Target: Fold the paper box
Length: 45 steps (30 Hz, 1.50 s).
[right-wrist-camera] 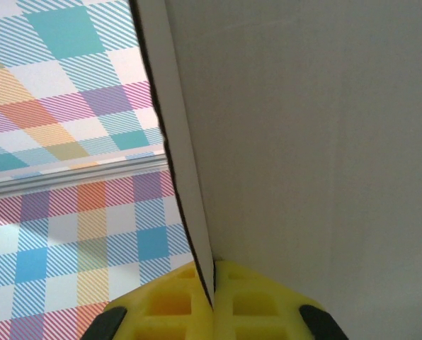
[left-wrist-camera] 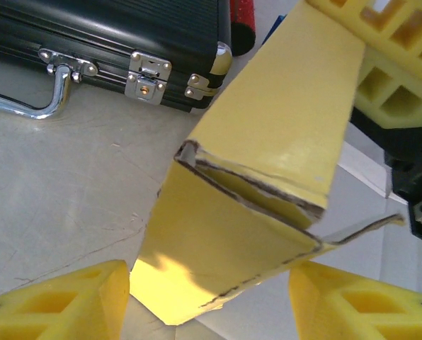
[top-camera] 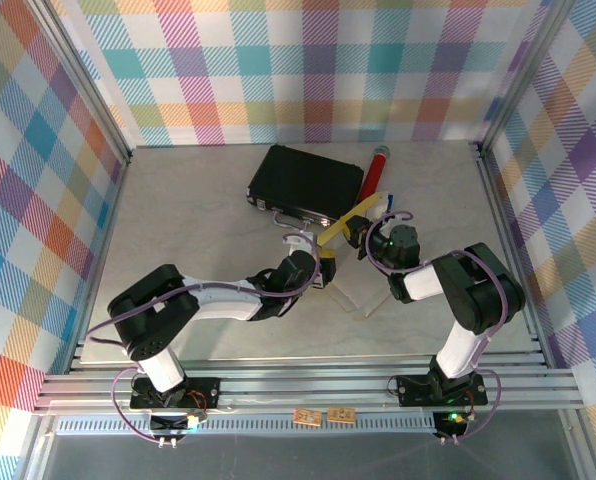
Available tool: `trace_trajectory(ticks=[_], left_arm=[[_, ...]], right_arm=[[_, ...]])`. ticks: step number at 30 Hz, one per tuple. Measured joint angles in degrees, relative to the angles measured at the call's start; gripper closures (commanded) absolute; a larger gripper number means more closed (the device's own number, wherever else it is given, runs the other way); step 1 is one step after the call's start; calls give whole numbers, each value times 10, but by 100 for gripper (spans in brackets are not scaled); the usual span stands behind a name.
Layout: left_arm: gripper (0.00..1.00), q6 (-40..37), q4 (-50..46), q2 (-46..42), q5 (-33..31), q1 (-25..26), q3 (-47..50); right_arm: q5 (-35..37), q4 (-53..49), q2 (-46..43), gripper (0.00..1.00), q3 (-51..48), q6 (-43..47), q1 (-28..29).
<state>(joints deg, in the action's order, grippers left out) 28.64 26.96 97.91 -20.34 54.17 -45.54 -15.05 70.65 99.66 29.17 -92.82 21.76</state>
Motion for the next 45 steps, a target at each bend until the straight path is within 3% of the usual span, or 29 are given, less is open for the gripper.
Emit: trace_trajectory(ticks=[11, 18, 26, 29, 37, 45], left_arm=[[61, -16, -6, 59, -51, 2, -45], [77, -28, -36, 77, -89, 11, -77], [89, -22, -85, 101, -138, 19, -119], [100, -18, -106, 107, -160, 25, -132], [100, 16, -230, 150, -251, 44, -218], [100, 55, -328, 185, -320, 52, -279]], right_arm=[[7, 28, -3, 100, -22, -4, 0], [31, 36, -3, 100, -28, -10, 0], [47, 35, -3, 100, -28, -10, -3], [47, 35, -3, 100, -28, -11, -3], [51, 35, -5, 100, -29, -12, -4], [43, -3, -41, 67, -49, -16, -1]])
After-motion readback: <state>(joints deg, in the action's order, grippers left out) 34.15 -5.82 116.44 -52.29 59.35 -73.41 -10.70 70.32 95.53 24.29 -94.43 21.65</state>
